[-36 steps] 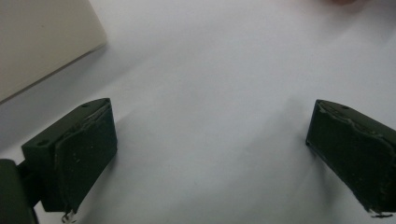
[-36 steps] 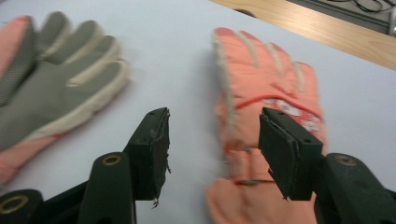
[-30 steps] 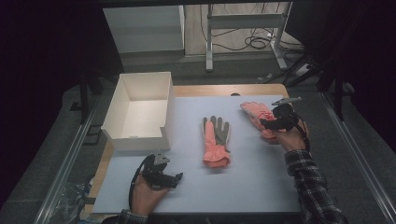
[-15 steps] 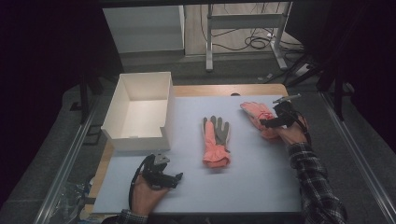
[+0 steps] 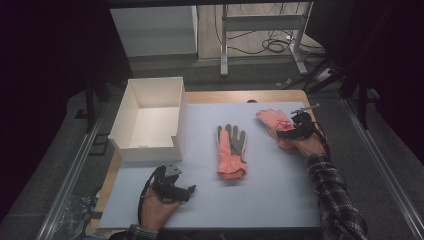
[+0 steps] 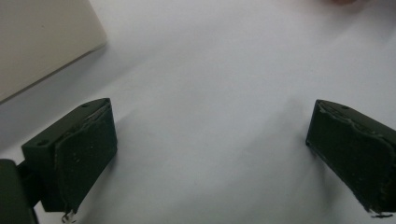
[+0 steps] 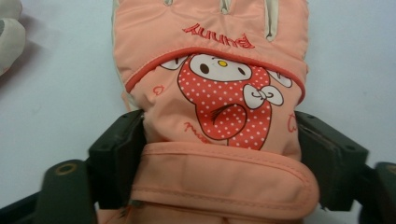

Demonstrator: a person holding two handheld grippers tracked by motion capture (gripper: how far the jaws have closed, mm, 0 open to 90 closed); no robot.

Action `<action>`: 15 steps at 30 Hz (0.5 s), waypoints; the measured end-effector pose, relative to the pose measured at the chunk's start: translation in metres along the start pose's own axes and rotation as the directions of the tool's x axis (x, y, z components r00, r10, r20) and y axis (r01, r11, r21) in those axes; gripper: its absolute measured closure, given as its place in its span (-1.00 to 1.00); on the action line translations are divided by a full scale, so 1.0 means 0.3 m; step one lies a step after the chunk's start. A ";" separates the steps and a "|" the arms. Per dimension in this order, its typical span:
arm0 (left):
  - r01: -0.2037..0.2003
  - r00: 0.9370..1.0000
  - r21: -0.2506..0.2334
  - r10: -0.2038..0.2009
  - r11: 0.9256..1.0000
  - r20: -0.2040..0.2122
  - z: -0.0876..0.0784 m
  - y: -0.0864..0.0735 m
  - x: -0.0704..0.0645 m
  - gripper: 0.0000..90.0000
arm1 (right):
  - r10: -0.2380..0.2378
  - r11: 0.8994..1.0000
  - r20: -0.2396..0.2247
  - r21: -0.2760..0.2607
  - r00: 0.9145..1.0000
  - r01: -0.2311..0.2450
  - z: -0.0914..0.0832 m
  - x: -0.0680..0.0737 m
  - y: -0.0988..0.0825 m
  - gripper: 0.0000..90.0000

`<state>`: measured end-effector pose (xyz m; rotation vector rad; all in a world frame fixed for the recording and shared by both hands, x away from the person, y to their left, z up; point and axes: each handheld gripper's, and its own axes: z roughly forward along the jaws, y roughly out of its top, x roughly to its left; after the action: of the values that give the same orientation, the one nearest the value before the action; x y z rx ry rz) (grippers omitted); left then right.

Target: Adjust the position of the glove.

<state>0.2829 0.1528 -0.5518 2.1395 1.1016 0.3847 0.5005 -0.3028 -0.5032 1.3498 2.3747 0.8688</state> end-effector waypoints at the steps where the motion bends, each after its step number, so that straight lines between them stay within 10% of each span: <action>1: 0.000 1.000 0.000 0.000 1.000 0.000 0.000 0.000 0.000 -0.96 | 0.003 1.000 -0.001 0.000 1.000 -0.003 -0.004 0.004 -0.001 -0.34; 15: 0.000 1.000 0.000 0.000 1.000 0.000 0.000 0.000 0.000 -0.96 | 0.013 0.999 0.033 -0.052 0.999 -0.011 -0.068 0.053 -0.005 0.39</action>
<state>0.2829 0.1528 -0.5518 2.1391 1.1019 0.3847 0.4808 -0.2974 -0.4872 1.3494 2.3055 0.8969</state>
